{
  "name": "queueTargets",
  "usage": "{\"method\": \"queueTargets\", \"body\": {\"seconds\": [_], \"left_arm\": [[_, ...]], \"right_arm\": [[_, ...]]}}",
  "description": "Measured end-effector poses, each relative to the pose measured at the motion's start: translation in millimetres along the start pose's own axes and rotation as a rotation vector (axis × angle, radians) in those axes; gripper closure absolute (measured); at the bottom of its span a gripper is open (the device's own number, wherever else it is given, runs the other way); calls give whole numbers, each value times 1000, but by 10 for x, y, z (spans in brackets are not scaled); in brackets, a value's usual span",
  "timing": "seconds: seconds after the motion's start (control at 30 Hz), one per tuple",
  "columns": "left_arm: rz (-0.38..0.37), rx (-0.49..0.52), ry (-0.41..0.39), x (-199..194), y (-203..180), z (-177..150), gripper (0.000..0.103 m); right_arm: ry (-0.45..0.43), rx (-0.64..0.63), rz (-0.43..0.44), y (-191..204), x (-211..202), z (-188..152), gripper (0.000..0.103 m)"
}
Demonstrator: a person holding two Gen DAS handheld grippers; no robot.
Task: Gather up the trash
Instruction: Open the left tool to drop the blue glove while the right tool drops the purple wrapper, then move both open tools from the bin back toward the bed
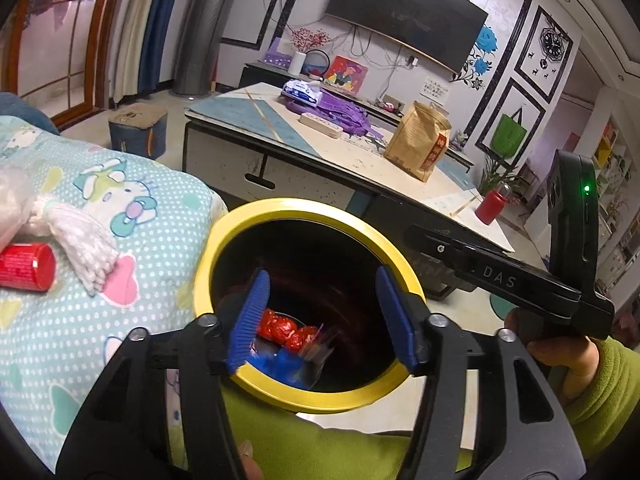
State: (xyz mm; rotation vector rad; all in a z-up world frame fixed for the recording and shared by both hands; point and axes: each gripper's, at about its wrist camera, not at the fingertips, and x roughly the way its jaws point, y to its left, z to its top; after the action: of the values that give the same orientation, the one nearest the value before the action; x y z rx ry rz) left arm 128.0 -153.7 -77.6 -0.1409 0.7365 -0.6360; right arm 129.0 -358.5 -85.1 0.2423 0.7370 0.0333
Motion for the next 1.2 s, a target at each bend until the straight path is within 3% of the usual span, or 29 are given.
{"method": "queueTargets", "body": {"seconds": [0.07, 0.27, 1.2], "left_arm": [[-1, -10, -8, -37, 11, 7, 31], [34, 2, -46, -186, 6, 37, 16], [262, -45, -269, -987, 356, 193, 15]], "right_arm": [[-12, -5, -2, 10, -25, 8, 68], [-56, -46, 6, 107, -122, 29, 66], [-130, -193, 121, 727, -438, -3, 53]]}}
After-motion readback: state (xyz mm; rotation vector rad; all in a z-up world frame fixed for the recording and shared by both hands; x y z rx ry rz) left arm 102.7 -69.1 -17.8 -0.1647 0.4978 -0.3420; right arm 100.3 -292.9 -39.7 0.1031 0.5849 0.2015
